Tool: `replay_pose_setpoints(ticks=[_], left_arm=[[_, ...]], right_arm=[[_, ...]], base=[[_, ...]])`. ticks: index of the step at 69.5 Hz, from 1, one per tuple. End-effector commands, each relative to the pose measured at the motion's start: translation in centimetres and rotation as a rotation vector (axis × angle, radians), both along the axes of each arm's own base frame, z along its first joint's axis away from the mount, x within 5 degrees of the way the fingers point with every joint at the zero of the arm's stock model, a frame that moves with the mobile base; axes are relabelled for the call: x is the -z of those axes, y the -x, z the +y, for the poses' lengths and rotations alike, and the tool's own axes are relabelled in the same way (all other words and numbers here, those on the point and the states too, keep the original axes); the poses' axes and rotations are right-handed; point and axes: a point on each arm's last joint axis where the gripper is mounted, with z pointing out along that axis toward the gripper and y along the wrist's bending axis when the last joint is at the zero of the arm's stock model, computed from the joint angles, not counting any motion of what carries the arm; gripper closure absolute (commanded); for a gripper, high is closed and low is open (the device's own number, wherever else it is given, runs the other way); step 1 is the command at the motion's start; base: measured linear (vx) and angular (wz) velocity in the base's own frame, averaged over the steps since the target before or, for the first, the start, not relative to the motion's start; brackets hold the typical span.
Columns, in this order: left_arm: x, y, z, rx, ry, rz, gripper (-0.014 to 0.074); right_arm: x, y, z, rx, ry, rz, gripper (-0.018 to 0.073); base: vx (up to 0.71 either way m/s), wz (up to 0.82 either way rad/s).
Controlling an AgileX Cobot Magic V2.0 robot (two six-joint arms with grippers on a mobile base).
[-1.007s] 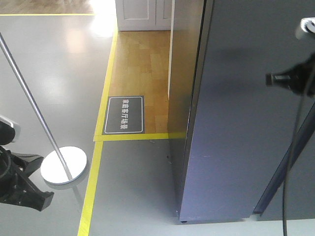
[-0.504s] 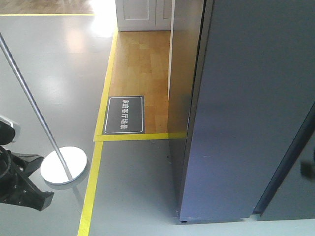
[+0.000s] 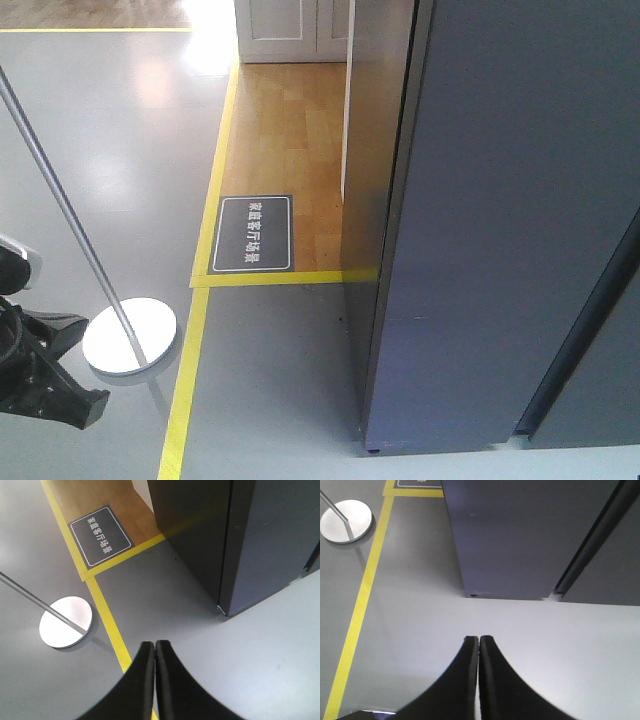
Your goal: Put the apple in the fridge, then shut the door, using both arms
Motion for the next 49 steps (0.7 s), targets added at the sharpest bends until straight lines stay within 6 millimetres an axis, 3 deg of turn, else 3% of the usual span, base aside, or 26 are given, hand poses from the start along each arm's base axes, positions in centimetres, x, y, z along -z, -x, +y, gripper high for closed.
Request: replay_pose_setpoints(ticks=[1,37,49], left_arm=[[-1.4,-0.1,-0.3,0.022,0.046,-0.078,0.0603],[-1.4,-0.1,-0.3,0.022,0.05,-0.077,0.0603],[-1.8,1.3,0.5,0.015,0.096,-0.032,0.0603]], right_arm=[[-1.1,-0.3,0.1,0.002,-0.013,-0.065,0.0562],[-1.0,-0.3,0.1,0.001,-0.013,-0.061,0.0562],[-1.0,-0.3,0.1,0.001,-0.013,-0.06,0.0562]], base=[[0.0,0.0],[0.0,0.0],[0.0,0.0]])
